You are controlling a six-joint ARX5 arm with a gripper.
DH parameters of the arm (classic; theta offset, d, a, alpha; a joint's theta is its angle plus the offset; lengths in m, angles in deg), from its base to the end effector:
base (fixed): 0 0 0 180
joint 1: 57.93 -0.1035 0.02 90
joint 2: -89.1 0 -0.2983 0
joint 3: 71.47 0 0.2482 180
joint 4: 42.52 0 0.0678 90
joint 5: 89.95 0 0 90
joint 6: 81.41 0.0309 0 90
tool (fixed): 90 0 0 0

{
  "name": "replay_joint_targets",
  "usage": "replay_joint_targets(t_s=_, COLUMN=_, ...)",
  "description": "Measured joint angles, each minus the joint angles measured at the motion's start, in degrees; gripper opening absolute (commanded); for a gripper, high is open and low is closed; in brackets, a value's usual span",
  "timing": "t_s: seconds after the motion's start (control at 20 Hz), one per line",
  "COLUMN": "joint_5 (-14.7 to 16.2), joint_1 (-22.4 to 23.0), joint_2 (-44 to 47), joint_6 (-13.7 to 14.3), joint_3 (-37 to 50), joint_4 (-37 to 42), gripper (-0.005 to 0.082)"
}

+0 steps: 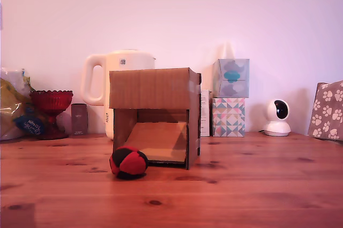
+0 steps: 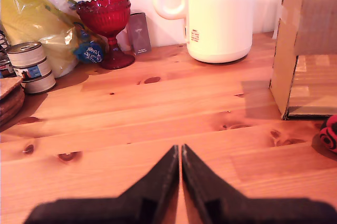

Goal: Drop the footbag into the cardboard dice tower

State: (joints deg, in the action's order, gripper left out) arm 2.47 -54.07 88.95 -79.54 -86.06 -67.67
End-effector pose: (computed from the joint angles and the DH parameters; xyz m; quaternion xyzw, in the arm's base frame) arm 0.0586 -0.0053 0.1480 0.0174 0.0898 -0.0560 0.9942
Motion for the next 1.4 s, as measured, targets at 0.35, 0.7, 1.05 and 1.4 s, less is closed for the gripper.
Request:
replay_joint_targets(t_s=0.35, joint_5=0.02, joint_1=0.00, joint_2=0.00, joint_6=-0.07, joint_3=0.00, joint_4=0.04, gripper=-0.0021)
replay_joint_targets(t_s=0.7, joint_5=4.98, joint_1=0.00, joint_2=0.00, joint_6=-5.38, joint_3=-1.99, joint_4=3.26, gripper=-0.0021)
replay_joint_targets(t_s=1.05, joint_5=20.24, joint_1=2.03, joint_2=7.43, joint_6=-11.80, joint_3=-10.38, joint_4=3.74, gripper=-0.0021)
replay_joint_targets(t_s=1.4, joint_5=25.68, joint_1=9.55, joint_2=26.47, joint_6=-10.60, joint_3=-10.47, joint_4=10.16, gripper=-0.0021)
